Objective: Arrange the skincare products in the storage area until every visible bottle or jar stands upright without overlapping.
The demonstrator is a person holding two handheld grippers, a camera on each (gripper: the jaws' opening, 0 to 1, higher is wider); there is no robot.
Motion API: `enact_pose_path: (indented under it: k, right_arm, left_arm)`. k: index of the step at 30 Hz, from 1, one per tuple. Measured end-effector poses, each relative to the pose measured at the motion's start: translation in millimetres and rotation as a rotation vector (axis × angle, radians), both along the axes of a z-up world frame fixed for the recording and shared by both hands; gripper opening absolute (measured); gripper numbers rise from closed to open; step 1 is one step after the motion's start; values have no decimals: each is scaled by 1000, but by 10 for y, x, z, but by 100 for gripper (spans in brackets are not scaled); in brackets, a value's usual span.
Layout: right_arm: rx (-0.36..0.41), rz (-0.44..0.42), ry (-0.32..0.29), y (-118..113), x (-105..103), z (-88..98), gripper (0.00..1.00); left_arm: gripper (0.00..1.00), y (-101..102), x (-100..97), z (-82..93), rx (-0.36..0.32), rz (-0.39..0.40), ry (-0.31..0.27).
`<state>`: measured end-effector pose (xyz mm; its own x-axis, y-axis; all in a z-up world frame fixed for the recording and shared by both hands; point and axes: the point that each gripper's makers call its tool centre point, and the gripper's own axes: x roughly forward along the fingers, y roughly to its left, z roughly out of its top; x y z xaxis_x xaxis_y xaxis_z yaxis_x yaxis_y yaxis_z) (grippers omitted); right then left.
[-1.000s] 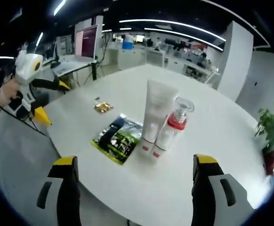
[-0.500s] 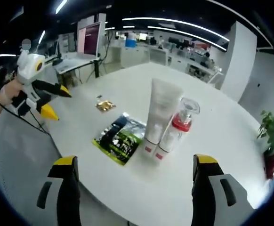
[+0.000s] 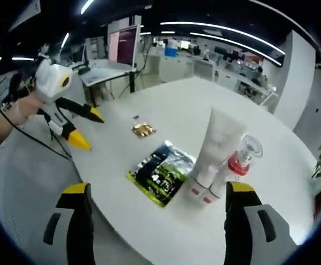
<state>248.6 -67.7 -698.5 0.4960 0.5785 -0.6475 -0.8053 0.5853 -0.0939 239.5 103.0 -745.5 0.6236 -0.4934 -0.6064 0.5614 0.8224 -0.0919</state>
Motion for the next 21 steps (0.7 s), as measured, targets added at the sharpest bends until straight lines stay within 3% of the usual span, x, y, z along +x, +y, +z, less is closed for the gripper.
enact_pose_path:
  k: [10, 16, 21]
  right_arm:
    - [31, 75, 14, 329, 53, -19, 85]
    - [52, 108, 25, 505, 110, -67, 71]
    - [57, 135, 35, 664, 187, -131, 67]
  left_arm:
    - [61, 74, 36, -84, -14, 17, 24]
    - [61, 143, 149, -120, -15, 37, 15]
    - [60, 168, 251, -148, -20, 40, 15]
